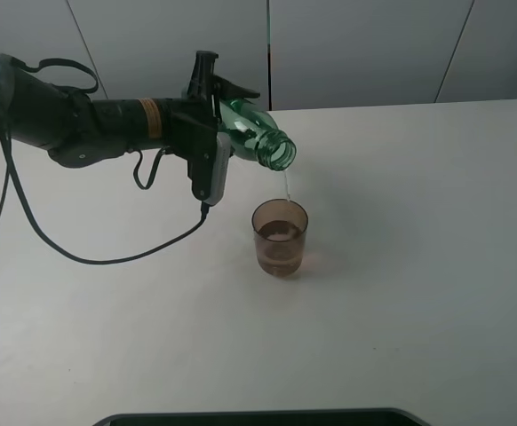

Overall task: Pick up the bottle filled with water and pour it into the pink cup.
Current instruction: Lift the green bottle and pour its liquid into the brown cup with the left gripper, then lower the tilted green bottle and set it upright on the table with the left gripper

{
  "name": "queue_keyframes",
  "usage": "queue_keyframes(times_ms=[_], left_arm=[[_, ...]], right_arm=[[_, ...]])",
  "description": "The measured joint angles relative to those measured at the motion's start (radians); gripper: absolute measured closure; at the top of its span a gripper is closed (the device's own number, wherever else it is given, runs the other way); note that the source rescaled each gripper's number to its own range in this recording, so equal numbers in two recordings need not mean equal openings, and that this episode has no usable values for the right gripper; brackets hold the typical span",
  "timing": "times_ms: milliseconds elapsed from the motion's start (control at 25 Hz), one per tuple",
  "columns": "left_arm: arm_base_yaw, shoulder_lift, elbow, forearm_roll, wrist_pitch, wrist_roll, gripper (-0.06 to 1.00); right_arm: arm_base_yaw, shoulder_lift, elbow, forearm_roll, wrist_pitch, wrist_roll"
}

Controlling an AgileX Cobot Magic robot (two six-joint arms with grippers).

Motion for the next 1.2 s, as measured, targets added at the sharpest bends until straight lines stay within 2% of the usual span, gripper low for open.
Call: queue_keyframes(times_ms=[160, 280, 440, 560, 680, 840, 1080, 1200], left_arm=[[0.000, -0.016, 0.002, 0.000, -0.011, -0.036, 0.92], [0.000, -0.036, 0.005, 0.000, -0.042, -0.109, 0.92], [0.000, -0.077, 0.008, -0.027, -0.094, -0.282, 0.92], [0.000, -0.116, 0.008, -0.090, -0.152, -0.447, 0.92], [0.000, -0.164, 0.008, -0.177, -0.181, -0.617, 0.92], [0.000, -0.201, 0.008, -0.325, -0.190, -0.769, 0.92], [0.000, -0.204, 0.008, -0.623, -0.131, -0.848, 0.92], [0.002, -0.204, 0.015, -0.712, -0.118, -0.852, 0.92]], right_arm=[[0.000, 0.000, 0.000, 0.000, 0.000, 0.000], [0.000, 0.000, 0.000, 0.000, 0.000, 0.000], [0.000, 0.000, 0.000, 0.000, 0.000, 0.000], [0.000, 0.000, 0.000, 0.000, 0.000, 0.000], [0.000, 0.000, 0.000, 0.000, 0.000, 0.000], [0.000, 0.000, 0.000, 0.000, 0.000, 0.000], [0.000, 0.000, 0.000, 0.000, 0.000, 0.000], [0.000, 0.000, 0.000, 0.000, 0.000, 0.000]])
